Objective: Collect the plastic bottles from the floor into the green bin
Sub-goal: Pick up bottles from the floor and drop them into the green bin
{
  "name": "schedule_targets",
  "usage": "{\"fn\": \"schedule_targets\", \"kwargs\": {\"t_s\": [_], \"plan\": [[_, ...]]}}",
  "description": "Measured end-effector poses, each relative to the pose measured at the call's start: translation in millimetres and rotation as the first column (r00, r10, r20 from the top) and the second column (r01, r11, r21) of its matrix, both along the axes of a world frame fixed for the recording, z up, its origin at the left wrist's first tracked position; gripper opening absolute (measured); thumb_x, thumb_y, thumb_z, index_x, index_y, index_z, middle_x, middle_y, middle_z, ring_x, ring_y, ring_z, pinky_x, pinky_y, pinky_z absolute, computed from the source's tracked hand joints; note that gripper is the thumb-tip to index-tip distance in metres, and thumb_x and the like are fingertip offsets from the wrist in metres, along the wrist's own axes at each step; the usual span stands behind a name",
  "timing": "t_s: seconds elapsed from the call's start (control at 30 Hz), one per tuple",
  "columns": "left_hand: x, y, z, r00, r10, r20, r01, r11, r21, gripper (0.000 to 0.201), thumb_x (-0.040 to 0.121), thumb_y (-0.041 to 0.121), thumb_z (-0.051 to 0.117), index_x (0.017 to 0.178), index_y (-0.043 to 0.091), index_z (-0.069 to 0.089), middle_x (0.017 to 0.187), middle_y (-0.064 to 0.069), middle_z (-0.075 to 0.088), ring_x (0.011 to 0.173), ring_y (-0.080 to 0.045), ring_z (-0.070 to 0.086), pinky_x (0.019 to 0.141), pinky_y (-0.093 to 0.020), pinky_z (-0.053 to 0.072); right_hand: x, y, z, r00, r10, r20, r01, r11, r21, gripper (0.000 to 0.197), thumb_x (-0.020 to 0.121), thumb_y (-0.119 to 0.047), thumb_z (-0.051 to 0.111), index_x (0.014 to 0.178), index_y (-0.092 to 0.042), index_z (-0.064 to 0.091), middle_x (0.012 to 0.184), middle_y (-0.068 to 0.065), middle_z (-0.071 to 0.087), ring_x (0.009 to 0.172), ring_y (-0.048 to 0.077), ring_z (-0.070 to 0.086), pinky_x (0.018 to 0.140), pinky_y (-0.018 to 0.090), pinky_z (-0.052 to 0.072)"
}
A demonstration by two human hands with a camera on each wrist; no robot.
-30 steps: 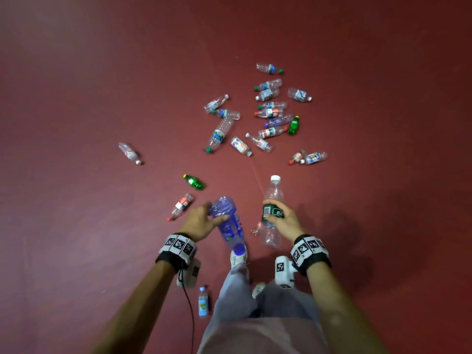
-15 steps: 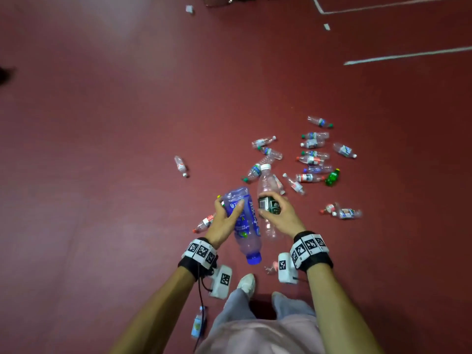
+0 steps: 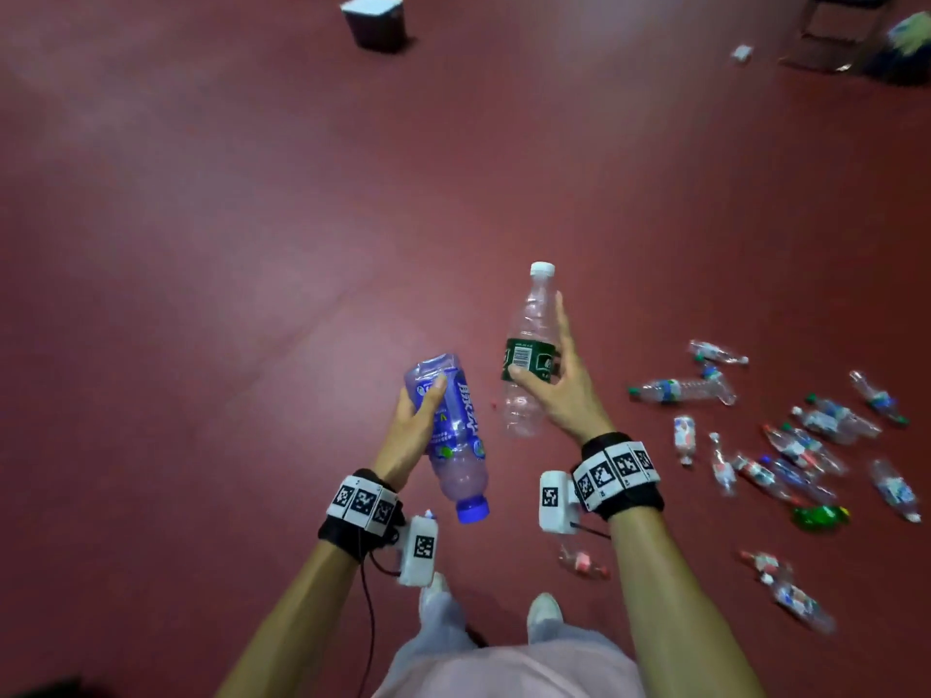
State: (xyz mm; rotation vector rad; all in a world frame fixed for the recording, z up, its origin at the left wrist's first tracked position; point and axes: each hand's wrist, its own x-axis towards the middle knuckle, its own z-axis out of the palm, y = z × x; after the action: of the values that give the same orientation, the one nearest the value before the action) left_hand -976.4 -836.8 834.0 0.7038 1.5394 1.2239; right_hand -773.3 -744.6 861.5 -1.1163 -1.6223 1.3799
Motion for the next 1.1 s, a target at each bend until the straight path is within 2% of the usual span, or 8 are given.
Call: {"fn": "schedule_targets", "kwargs": {"t_s": [0.1, 0.2, 0.3, 0.43, 0.6, 0.8, 0.97, 1.1], "plan": [[-67.1, -62.4, -6.4, 0.981, 0.191, -0.023, -0.191, 0.981, -0.024, 0.043, 0.087, 0.035, 0.08, 0.12, 0.019, 0.057, 0.112, -0.013, 0.072, 0.093, -0.027, 0.073, 0.076, -0.041, 0.062, -77.2, -18.8, 11.0, 0.983, 0.18, -0.021, -0.18, 0.984, 0.01, 0.122, 0.078, -0.001, 0.082, 0.159, -0.046, 0.004, 0.153, -0.012, 0.04, 0.112, -0.002, 0.064, 0.09, 0.015, 0.053], [-132.3, -140.5, -6.2, 0.921, 0.381, -0.085, -0.387, 0.919, -0.08, 0.078, 0.07, 0.041, 0.092, 0.124, 0.011, 0.044, 0.113, -0.012, 0.068, 0.096, -0.025, 0.073, 0.086, -0.046, 0.061, -169.5, -55.1, 13.0, 0.942, 0.334, -0.012, -0.335, 0.942, -0.014, 0.128, 0.07, -0.001, 0.088, 0.158, -0.042, 0.005, 0.127, -0.005, 0.06, 0.103, 0.005, 0.07, 0.093, 0.032, 0.059], [-193.2, -230.5, -5.9, 0.822, 0.549, -0.149, -0.562, 0.824, -0.067, 0.062, 0.082, 0.016, 0.085, 0.124, 0.006, 0.04, 0.107, -0.005, 0.064, 0.091, -0.018, 0.068, 0.085, -0.039, 0.06, -267.3, -114.8, 13.3, 0.882, 0.471, -0.009, -0.471, 0.882, -0.031, 0.124, 0.066, -0.006, 0.09, 0.153, -0.047, 0.011, 0.122, 0.006, 0.059, 0.1, 0.015, 0.072, 0.087, 0.046, 0.062], [-269.8, -364.7, -7.9, 0.68, 0.708, -0.192, -0.726, 0.686, -0.042, 0.051, 0.078, 0.016, 0.089, 0.117, 0.001, 0.06, 0.102, -0.014, 0.075, 0.087, -0.023, 0.074, 0.081, -0.041, 0.061, -391.3, -222.2, 7.3, 0.742, 0.669, -0.032, -0.67, 0.742, -0.026, 0.115, 0.066, -0.001, 0.087, 0.147, -0.045, 0.019, 0.122, 0.015, 0.055, 0.098, 0.019, 0.072, 0.078, 0.04, 0.064], [-327.8, -512.4, -10.1, 0.434, 0.865, -0.252, -0.897, 0.441, -0.028, 0.039, 0.078, 0.018, 0.088, 0.108, 0.007, 0.066, 0.09, -0.004, 0.075, 0.072, -0.009, 0.071, 0.067, -0.024, 0.057, -509.2, -361.6, -7.0, 0.526, 0.851, -0.007, -0.85, 0.525, -0.044, 0.114, 0.063, -0.012, 0.095, 0.145, -0.042, 0.02, 0.117, 0.012, 0.059, 0.101, 0.017, 0.069, 0.074, 0.022, 0.059], [-358.0, -642.5, -33.2, 0.165, 0.951, -0.263, -0.985, 0.142, -0.103, 0.08, 0.053, 0.051, 0.094, 0.112, 0.012, 0.057, 0.099, -0.01, 0.074, 0.088, -0.027, 0.075, 0.082, -0.045, 0.061, -603.0, -482.3, -11.5, 0.275, 0.962, 0.007, -0.958, 0.274, -0.078, 0.112, 0.068, -0.022, 0.095, 0.148, -0.034, 0.017, 0.112, 0.001, 0.061, 0.097, 0.006, 0.067, 0.074, 0.021, 0.058], [-373.0, -696.4, -48.8, 0.068, 0.951, -0.302, -0.988, 0.021, -0.156, 0.052, 0.076, 0.016, 0.088, 0.114, 0.007, 0.055, 0.095, -0.006, 0.072, 0.083, -0.018, 0.071, 0.078, -0.035, 0.056, -675.0, -544.0, -32.8, 0.142, 0.99, -0.003, -0.978, 0.14, -0.154, 0.106, 0.075, -0.021, 0.091, 0.15, -0.031, 0.017, 0.118, -0.005, 0.059, 0.095, -0.002, 0.069, 0.086, 0.027, 0.06], [-404.4, -729.5, -58.0, -0.024, 0.95, -0.312, -0.982, -0.081, -0.17, 0.072, 0.058, 0.044, 0.096, 0.112, 0.015, 0.058, 0.096, -0.005, 0.077, 0.087, -0.021, 0.076, 0.08, -0.042, 0.061, -747.8, -578.3, -48.3, 0.018, 1.0, 0.005, -0.984, 0.018, -0.175, 0.107, 0.074, -0.016, 0.091, 0.152, -0.033, 0.018, 0.117, -0.01, 0.062, 0.096, -0.004, 0.069, 0.086, 0.027, 0.06]]}}
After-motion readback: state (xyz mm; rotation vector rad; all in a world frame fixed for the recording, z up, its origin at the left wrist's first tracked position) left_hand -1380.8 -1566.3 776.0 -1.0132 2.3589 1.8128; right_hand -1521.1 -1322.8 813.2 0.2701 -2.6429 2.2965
